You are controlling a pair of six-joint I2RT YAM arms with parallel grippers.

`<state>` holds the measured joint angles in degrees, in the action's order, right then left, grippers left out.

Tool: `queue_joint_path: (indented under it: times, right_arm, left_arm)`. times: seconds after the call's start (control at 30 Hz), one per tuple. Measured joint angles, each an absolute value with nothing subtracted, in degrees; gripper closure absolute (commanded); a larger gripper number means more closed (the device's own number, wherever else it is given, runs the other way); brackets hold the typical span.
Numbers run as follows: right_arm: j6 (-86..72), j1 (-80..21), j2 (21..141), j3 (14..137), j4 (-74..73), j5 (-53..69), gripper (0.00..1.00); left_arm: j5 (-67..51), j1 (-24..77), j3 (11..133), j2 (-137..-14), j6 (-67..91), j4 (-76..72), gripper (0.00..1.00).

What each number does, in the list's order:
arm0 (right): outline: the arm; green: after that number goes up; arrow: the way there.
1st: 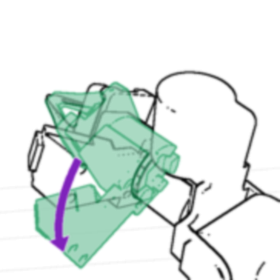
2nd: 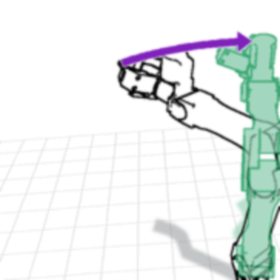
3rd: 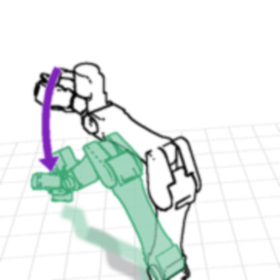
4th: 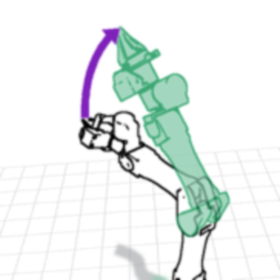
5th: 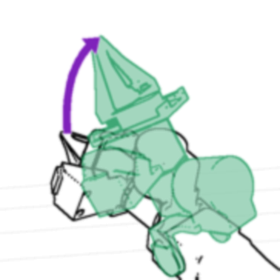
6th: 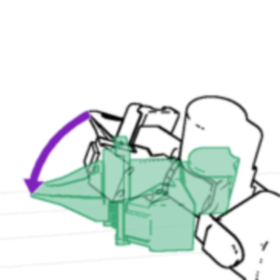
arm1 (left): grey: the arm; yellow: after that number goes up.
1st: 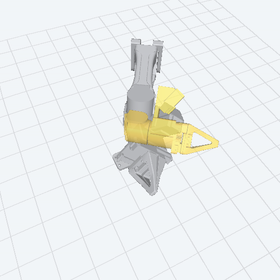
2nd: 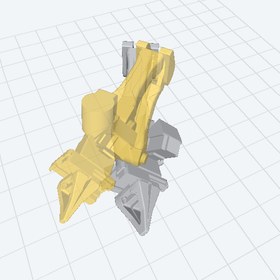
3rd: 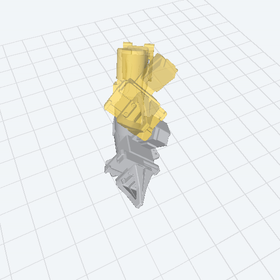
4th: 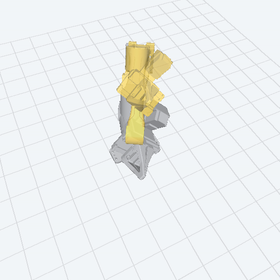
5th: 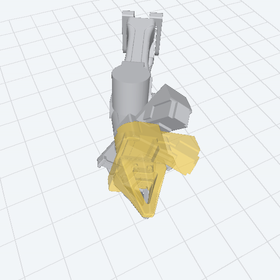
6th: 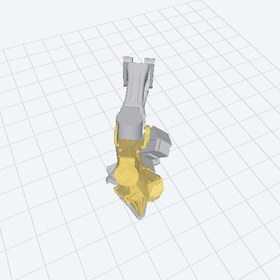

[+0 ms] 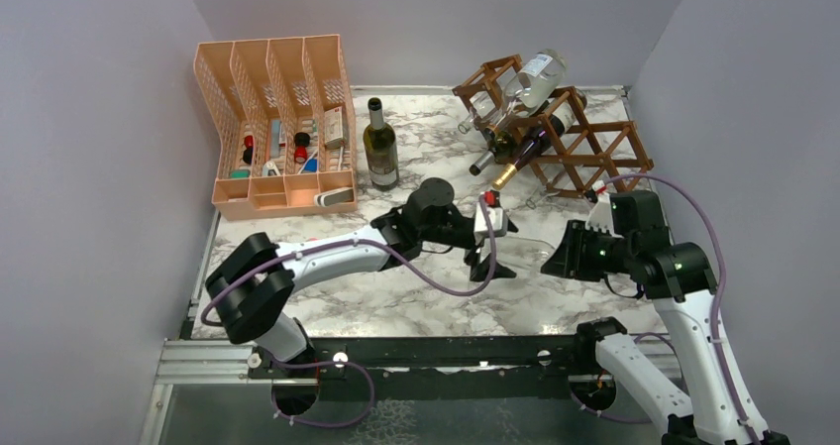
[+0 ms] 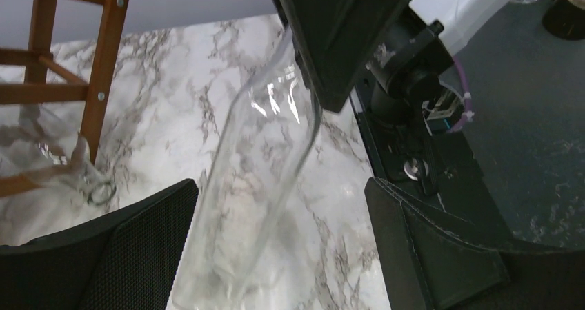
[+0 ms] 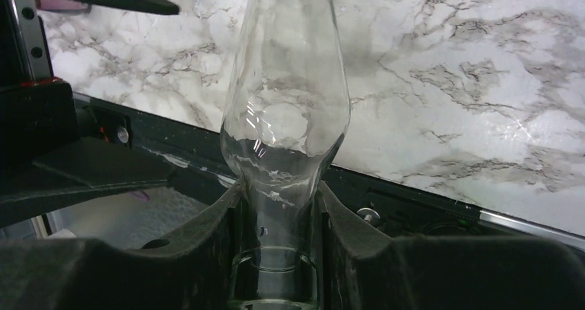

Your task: Take the wine bottle off the wine rack

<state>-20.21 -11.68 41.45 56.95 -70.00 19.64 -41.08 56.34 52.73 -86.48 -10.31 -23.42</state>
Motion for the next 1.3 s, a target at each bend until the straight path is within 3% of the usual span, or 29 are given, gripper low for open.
queue_joint_path:
  times: [0.37, 0.6, 0.77, 0.83, 0.97, 1.13, 1.3]
  right_arm:
    - [-18.46, -11.66, 39.94, 56.95, -70.0, 23.18, 0.99]
    - [-17.8, -11.62, 39.94, 56.95, -70.08, 23.66, 0.99]
    - [-17.52, -11.66, 39.97, 56.95, -70.24, 23.88, 0.99]
    - [-17.28, -11.66, 40.01, 56.95, -70.19, 24.05, 0.89]
    - [-16.8, -11.68, 40.01, 57.52, -70.7, 24.25, 0.55]
    - [-17.21, -11.68, 40.53, 62.65, -70.46, 24.53, 0.16]
    - [-16.95, -11.66, 40.66, 70.04, -70.37, 23.64, 0.01]
  left_arm:
    - [-48.12, 58.48, 67.59, -99.15, -6.87, -19.81, 0.01]
    - [-44.47, 60.75, 73.03, -103.09, -12.1, -10.98, 0.27]
    - [-41.34, 61.58, 72.36, -102.69, -15.75, -10.52, 0.55]
    - [-40.05, 62.17, 71.5, -101.89, -17.39, -10.57, 0.68]
    - [-36.1, 63.44, 69.82, -100.09, -18.96, -11.18, 0.88]
    - [-29.21, 63.7, 64.84, -95.92, -18.61, -14.11, 0.95]
    - [-22.04, 63.33, 59.27, -92.95, -16.58, -15.4, 1.0]
